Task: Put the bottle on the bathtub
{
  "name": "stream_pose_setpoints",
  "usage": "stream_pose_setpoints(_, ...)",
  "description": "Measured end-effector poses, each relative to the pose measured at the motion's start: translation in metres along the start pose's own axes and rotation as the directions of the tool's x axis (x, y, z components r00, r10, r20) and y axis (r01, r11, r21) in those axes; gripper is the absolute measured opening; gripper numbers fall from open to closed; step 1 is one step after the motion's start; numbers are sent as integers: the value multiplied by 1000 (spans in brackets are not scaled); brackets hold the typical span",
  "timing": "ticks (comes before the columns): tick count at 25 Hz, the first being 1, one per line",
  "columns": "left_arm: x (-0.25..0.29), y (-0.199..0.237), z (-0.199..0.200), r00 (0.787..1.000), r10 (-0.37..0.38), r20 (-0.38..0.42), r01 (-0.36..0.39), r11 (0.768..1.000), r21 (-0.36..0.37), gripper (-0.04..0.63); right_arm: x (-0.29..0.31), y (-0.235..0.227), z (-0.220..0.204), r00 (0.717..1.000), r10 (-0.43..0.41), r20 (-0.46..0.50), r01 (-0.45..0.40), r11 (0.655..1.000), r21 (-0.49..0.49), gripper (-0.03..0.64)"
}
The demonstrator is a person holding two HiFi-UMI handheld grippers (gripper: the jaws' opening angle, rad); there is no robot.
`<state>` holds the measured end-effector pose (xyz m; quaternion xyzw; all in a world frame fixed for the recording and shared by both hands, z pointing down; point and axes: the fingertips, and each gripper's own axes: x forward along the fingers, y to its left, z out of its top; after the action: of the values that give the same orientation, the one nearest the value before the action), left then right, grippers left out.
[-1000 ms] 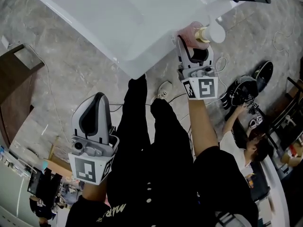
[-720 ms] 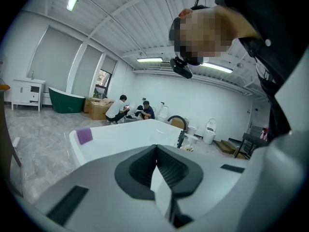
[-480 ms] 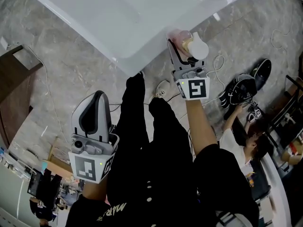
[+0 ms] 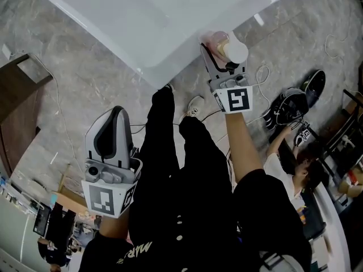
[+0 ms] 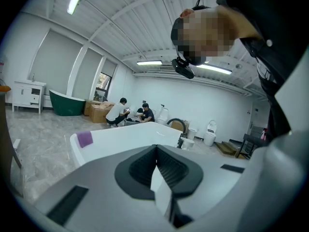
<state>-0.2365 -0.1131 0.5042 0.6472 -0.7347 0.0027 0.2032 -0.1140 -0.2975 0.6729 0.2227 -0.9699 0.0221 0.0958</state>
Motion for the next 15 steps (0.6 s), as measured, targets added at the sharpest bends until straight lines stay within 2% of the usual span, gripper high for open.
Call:
stream_pose_setpoints(6, -6, 0, 2, 1000, 9, 16, -9, 1000, -7, 11, 2, 0, -2, 999, 10, -45, -9, 1000, 20, 227)
stream_pose_setpoints(9, -14, 2, 6, 999, 21, 41, -21, 1000, -11, 11, 2, 0, -1, 998, 13, -64, -10, 999, 54, 302)
stream_pose_setpoints(13, -18, -3, 17, 997, 27, 74, -27, 1000, -9, 11, -4, -2, 14, 998, 27, -65, -25, 999, 38, 301)
stream_pose_setpoints(15, -16, -6, 27, 997, 28, 66, -29, 999, 18, 11, -9, -2, 24, 997, 35, -67, -33, 999, 28, 301)
